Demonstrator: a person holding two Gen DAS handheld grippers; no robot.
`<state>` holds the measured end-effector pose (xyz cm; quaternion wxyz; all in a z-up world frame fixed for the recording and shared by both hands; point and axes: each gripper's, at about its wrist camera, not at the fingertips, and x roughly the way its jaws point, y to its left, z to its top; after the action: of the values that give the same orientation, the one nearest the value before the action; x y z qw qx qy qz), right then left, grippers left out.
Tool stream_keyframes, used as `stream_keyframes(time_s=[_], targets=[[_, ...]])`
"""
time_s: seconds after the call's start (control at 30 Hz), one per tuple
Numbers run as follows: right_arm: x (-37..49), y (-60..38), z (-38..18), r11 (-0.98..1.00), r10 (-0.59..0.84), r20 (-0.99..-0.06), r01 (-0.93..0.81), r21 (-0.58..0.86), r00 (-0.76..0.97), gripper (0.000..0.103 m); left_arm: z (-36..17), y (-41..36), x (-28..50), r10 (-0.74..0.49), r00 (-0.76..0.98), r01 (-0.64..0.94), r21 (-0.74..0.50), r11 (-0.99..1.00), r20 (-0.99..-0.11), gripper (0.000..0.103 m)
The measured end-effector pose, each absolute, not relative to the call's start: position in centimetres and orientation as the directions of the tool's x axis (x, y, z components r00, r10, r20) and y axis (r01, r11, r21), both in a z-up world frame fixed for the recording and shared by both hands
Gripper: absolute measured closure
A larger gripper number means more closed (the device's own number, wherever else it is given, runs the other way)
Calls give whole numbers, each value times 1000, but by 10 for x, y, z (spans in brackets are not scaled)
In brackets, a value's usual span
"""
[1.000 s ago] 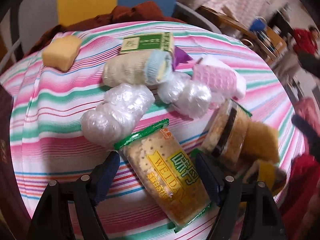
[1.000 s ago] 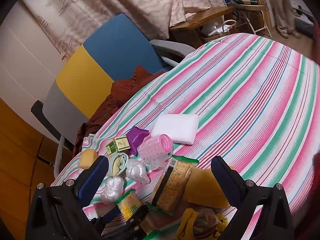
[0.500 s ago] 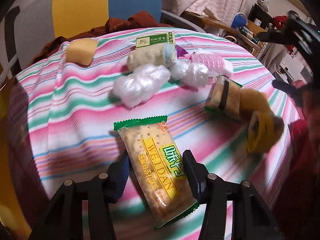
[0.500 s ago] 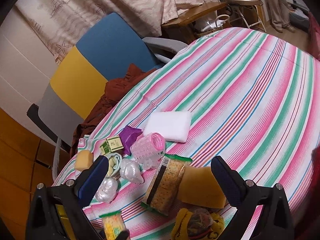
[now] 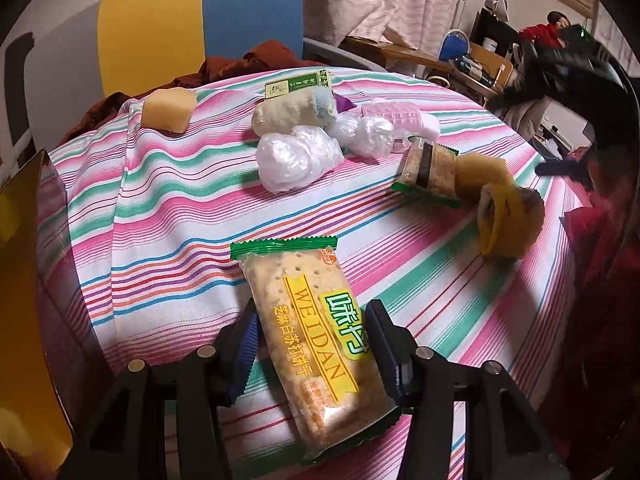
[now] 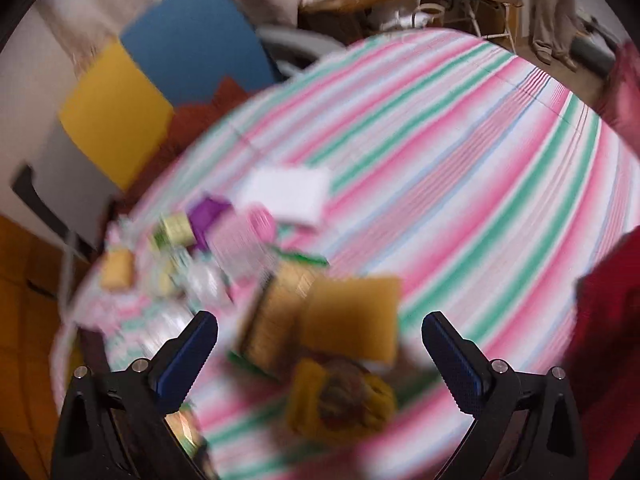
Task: Organize objects
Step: 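Grasp the yellow plush toy with the right gripper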
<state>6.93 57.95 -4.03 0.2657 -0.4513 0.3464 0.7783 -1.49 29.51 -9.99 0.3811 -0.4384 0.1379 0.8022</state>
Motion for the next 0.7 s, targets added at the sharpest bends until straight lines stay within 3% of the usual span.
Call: stream_keyframes(time_s=[0.27, 0.33, 0.37, 0.4, 0.6, 0.7], targets=[[63, 555, -70, -703, 42, -958, -689, 174, -285, 1, -101, 290, -12, 511, -329, -739, -121, -663, -794, 50], [61, 549, -73, -718, 48, -964, -680, 149, -261, 12, -101, 289, -11, 513, -328, -741, -120, -660, -793, 50], [59, 547, -74, -730, 49, -967, -670, 136, -250, 25, -101, 288, -11, 514, -328, -743, -120, -659, -793, 50], [58, 543, -76, -742, 46, -972, -659, 121, -230, 31, -101, 288, -11, 515, -327, -744, -120, -657, -792, 50], [65, 534, -73, -773, 41, -969, -622, 124, -244, 50, -100, 284, -9, 520, -323, -748, -124, -652, -790, 50], [72, 524, -64, -799, -7, -946, -567, 201, -325, 51, -99, 281, -8, 523, -322, -747, -128, -652, -789, 52]])
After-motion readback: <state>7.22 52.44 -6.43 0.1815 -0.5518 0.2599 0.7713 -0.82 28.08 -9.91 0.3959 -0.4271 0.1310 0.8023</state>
